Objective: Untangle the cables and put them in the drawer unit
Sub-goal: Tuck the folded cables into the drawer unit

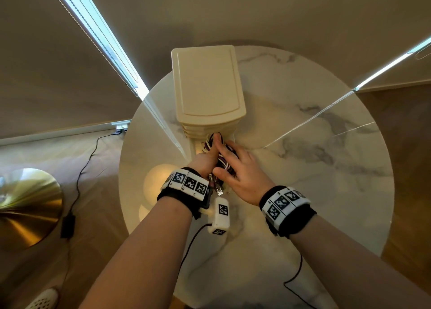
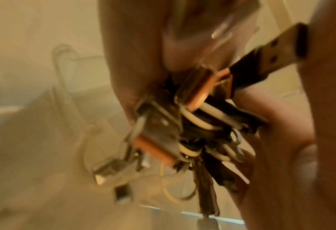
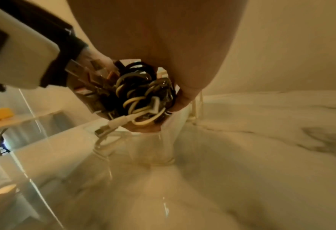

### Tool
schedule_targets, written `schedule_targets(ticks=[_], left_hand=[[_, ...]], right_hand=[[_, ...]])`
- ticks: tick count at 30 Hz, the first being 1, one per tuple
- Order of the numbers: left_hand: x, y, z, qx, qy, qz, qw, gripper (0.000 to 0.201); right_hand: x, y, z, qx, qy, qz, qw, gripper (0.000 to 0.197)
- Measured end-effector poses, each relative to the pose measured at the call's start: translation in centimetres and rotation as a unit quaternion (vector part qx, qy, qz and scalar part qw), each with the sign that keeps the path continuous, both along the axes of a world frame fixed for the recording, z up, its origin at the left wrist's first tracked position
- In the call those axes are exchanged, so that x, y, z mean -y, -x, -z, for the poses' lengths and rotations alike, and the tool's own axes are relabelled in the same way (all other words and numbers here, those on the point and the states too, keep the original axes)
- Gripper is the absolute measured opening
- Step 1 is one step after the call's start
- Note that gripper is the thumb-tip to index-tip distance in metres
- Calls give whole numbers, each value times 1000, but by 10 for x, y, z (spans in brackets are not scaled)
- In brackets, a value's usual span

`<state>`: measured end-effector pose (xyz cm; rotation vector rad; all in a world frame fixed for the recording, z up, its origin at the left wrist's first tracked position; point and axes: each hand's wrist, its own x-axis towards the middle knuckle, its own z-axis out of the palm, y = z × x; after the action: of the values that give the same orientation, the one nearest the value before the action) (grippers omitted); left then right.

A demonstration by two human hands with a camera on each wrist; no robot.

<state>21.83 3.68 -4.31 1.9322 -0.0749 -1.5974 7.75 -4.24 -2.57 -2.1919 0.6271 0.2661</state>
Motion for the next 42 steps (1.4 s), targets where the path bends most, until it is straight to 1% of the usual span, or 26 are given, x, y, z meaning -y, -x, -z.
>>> schedule_targets(ticks=[2, 3, 4, 6, 8, 9, 10, 11, 12, 13, 14, 15, 17, 18, 21, 23, 28, 30, 33, 34, 36, 37, 39, 40, 41, 42], left_hand=[[4, 2, -4, 34, -19, -1, 999, 115], [6, 4, -4, 54, -24, 5, 998, 112], [7, 6, -4, 68, -28, 6, 997, 110], [6, 8, -7, 75, -31, -10, 997, 107], [7, 8, -8, 85, -26, -7, 996, 103], [7, 9, -7, 78, -25, -13, 997, 104], [6, 8, -6, 55, -23, -25, 998, 110], [6, 7, -5, 14, -19, -46, 999, 114], [4, 5, -2, -41, 0, -84, 996, 109], [2, 5, -2, -91, 25, -125, 988, 96], [0, 4, -6, -118, 45, -157, 979, 81], [-2, 3, -12, -121, 58, -174, 976, 69], [-5, 3, -15, -94, 70, -196, 974, 55], [-7, 5, -15, -69, 77, -202, 974, 51], [-17, 10, -11, 5, 84, -199, 976, 45], [-24, 12, -6, 32, 90, -191, 977, 43], [-24, 12, -1, 21, 113, -210, 971, 39], [-25, 14, 4, 51, 117, -200, 971, 39], [-26, 20, 8, 114, 141, -187, 966, 35], [-24, 21, 7, 134, 142, -174, 965, 37], [-16, 19, 5, 152, 107, -161, 969, 50], [-13, 16, 2, 135, 86, -161, 974, 60], [-7, 8, 0, 48, 65, -176, 981, 74], [-5, 4, 0, 14, 64, -184, 981, 74], [-4, 2, -3, -1, 61, -190, 980, 69], [-4, 1, -5, 10, 52, -195, 979, 63]], right_hand=[[0, 2, 1, 2, 14, -20, 1000, 98], [-1, 3, 2, -2, 23, -23, 999, 102], [-2, 3, 3, -4, 34, -23, 999, 102], [-5, -1, 2, -12, 54, -21, 998, 98], [-6, -5, 0, -22, 64, -21, 997, 97], [-5, -7, -1, -23, 65, -18, 997, 98], [-5, -7, -1, -22, 65, -18, 997, 99], [-5, -8, 0, -21, 67, -20, 997, 101], [-5, -8, 1, -21, 70, -23, 997, 104], [-5, -9, 2, -24, 74, -25, 997, 104], [-5, -10, 4, -27, 80, -28, 996, 101], [-5, -12, 5, -29, 90, -32, 995, 95], [-6, -13, 8, -30, 120, -40, 991, 83], [-8, -13, 9, -29, 137, -43, 989, 81], [-17, -13, 11, -29, 160, -40, 986, 80], [-21, -12, 12, -25, 145, -21, 989, 84], [-26, -4, 17, 2, 122, -8, 992, 85], [-26, -3, 18, 5, 126, -10, 992, 81], [-28, -5, 19, -12, 135, -9, 991, 72], [-29, -6, 20, -18, 140, -9, 990, 68], [-31, -6, 21, -40, 167, -16, 985, 63], [-33, -7, 22, -52, 191, -24, 980, 62], [-36, -10, 24, -74, 223, -36, 971, 61], [-37, -13, 25, -84, 227, -35, 970, 61], [-36, -15, 25, -91, 229, -34, 969, 61], [-36, -17, 26, -95, 230, -34, 968, 62]])
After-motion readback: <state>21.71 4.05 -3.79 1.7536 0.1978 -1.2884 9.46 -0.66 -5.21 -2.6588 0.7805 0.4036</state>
